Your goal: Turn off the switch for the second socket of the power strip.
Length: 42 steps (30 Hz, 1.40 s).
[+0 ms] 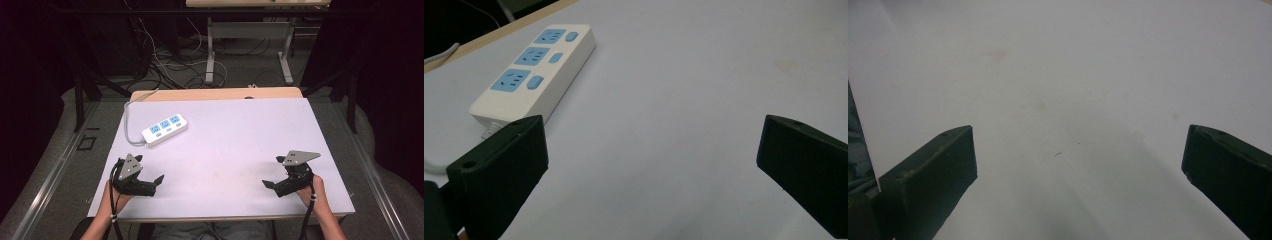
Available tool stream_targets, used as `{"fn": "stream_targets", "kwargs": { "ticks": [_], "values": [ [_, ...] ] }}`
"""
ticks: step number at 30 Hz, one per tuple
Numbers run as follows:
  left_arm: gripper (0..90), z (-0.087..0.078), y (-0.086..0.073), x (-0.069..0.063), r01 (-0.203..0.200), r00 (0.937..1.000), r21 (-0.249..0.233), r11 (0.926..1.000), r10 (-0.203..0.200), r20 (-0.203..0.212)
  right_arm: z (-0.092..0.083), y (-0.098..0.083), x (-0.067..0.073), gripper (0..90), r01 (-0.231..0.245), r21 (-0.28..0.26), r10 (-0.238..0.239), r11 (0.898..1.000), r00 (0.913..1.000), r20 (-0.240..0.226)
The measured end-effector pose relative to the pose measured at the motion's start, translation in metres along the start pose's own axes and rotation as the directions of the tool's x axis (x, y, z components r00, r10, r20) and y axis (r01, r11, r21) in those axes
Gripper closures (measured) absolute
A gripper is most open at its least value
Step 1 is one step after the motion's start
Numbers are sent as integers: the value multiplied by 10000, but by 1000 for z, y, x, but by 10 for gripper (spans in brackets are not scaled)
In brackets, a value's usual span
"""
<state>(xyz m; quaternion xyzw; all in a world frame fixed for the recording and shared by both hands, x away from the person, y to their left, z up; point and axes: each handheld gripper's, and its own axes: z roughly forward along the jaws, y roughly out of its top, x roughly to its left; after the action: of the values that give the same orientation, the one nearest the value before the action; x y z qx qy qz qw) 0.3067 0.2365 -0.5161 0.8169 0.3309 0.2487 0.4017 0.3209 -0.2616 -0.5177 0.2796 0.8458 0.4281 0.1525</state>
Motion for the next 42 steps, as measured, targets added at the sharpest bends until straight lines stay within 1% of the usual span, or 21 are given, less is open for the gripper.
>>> {"fn": "stream_targets", "kwargs": {
  "ticks": [2,4,6,13,20,21,22,24,25,27,29,30,31,32,34,35,36,38,39,41,42],
  "values": [
    [2,0,-1,0,33,10000,-50,10000,-33,-19,0,0,0,6,-51,79,51,10000,10000,-22],
    [2,-1,-1,0,11,10000,5,10000,-11,6,1,1,0,6,71,69,-70,10000,10000,-53],
    [2,-2,-1,-1,7,10000,7,10000,-7,9,1,1,1,6,-7,5,7,10000,10000,43],
    [2,-1,0,0,-56,10000,35,10000,56,-24,1,1,0,6,-48,92,49,9999,10000,-57],
    [2,0,3,-3,-46,9999,296,9996,42,155,2,1,0,6,27,76,-27,10000,10000,-23],
    [2,0,4,-2,-248,9996,308,9992,245,103,2,1,0,6,-28,95,28,10000,10000,-44],
    [2,1,6,-4,-112,9996,477,9988,101,249,2,1,1,6,-42,81,42,10000,10000,-21],
    [2,2,7,-4,-93,9996,486,9988,80,271,2,1,0,6,14,100,-13,9999,10000,-56],
    [2,2,9,-4,-187,9994,530,9984,172,292,2,1,0,6,-75,92,76,9999,9999,-108],
    [2,3,11,-5,-85,9994,546,9985,67,326,2,1,0,6,-46,105,47,9999,10000,-85],
    [2,4,13,-4,-314,9993,529,9981,303,208,3,1,0,6,-89,99,90,9999,9999,-102],
    [2,5,14,-4,-338,9992,584,9977,323,256,3,1,0,6,-51,48,52,10000,10000,-85],
    [2,6,15,-4,-217,9992,709,9972,192,352,3,1,0,6,-51,48,52,10000,10000,-85],
    [2,6,16,-3,-356,9991,716,9968,337,270,3,2,0,6,-67,101,68,9999,9999,-112],
    [2,7,18,-2,-271,9994,683,9973,255,246,4,2,0,6,-20,63,20,10000,9999,-116],
    [2,6,20,-1,-355,9992,683,9970,344,183,4,3,0,6,-72,143,75,9999,9998,-183],
    [2,7,21,-2,-186,9996,656,9977,171,230,5,3,-1,6,33,73,-32,10000,9999,-148],
    [2,6,24,1,-359,9993,653,9972,356,64,6,3,-1,6,52,84,-51,10000,9999,-137],
    [2,7,24,1,-147,9998,642,9978,140,114,6,3,-1,6,56,83,-55,9999,9999,-140],
    [2,10,26,6,-3,10000,689,9976,5,-37,5,3,-1,6,-1,93,2,10000,9999,-104],
    [2,10,26,6,-3,10000,689,9976,5,-37,5,4,-1,6,7,244,-2,9997,9998,-191]
  ]
}}
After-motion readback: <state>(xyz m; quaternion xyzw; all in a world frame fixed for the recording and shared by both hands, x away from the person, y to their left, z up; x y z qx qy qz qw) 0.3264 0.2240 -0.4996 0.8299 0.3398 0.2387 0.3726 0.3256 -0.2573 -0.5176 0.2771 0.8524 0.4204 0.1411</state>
